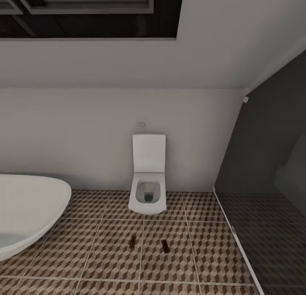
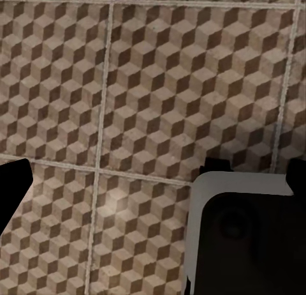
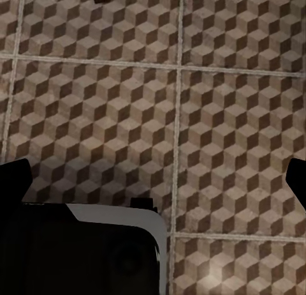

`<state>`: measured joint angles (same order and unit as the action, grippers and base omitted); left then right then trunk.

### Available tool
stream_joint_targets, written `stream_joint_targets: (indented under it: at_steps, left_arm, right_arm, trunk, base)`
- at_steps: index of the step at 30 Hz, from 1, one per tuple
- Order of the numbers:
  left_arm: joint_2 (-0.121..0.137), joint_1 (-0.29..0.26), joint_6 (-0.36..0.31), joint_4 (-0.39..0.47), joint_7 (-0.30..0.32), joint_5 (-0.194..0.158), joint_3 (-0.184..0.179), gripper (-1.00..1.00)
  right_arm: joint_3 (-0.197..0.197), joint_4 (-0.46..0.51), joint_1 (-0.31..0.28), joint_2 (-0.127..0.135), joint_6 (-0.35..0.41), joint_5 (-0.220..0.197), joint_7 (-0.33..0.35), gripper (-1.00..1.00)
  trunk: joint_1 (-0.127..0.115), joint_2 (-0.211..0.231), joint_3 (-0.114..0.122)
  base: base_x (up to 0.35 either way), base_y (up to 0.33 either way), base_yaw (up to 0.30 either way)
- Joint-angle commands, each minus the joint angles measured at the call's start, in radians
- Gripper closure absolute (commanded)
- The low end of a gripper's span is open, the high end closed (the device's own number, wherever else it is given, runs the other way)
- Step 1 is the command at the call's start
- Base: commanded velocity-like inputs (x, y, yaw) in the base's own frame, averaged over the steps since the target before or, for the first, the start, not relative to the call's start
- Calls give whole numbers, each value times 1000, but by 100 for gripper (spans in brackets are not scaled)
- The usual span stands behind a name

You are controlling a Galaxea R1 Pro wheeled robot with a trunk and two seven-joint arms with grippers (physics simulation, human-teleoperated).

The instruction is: Take the four mousetraps from the cabinet in the bathroom and place them on the bathroom floor. Make sure all four end up on the same floor surface, and ensure that at least two of them are either under or directly next to the same bathroom sink.

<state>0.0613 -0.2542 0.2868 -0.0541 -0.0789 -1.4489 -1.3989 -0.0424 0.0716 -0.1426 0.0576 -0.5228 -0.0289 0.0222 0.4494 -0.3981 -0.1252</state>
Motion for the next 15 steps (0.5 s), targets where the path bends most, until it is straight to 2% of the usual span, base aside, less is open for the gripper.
stream_joint_targets:
  at_steps: [1, 15]
  left_arm:
    - [0, 0, 2, 1, -5, -1, -8, -100]
    - [0, 0, 1, 0, -5, -1, -8, -100]
  right_arm:
    - [-4, -1, -1, 0, -3, -3, 2, -100]
    - [-4, -1, -1, -1, -3, -3, 2, -100]
  trunk:
    - [1, -2, 0]
    - [1, -2, 22]
  base:
    - [0, 0, 0]
    - [0, 0, 0]
